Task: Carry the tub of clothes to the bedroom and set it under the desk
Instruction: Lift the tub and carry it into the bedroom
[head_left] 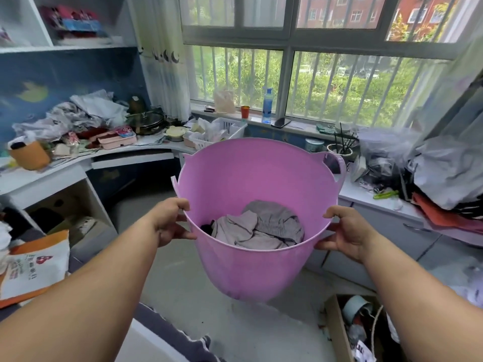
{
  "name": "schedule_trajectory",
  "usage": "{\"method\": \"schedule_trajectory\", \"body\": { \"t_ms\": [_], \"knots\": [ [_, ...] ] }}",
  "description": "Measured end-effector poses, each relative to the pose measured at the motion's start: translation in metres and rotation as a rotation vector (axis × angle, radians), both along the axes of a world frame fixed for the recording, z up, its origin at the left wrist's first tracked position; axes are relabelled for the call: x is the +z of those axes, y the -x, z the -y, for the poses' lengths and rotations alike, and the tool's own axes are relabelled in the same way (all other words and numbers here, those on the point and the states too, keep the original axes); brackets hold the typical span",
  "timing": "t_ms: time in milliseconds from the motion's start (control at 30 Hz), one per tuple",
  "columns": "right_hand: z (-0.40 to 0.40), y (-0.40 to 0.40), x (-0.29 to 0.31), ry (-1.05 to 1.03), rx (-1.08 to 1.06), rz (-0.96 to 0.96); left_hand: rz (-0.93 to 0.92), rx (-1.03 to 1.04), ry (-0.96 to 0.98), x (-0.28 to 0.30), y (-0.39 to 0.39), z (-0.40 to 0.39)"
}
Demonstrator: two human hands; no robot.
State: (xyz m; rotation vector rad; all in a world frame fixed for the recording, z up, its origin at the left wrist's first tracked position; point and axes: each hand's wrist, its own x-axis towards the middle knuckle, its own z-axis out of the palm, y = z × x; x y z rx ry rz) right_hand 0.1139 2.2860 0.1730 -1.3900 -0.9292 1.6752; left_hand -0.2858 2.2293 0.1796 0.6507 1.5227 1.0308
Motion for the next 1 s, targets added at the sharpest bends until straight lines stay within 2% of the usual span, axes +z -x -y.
{"method": "schedule_trajectory", "body": {
  "t_ms": [500,1000],
  "knots": [
    [-0.152,-0.003,0.013,0.007,0.252,-0.018,-0.027,0.29,-0.028,0.007,-0.034,-0.051],
    [-0.219,0.046,0.019,0.045,0.436,-0.04,-0.045,0.465,-0.041,0.014,-0.016,-0.056]
  ]
}}
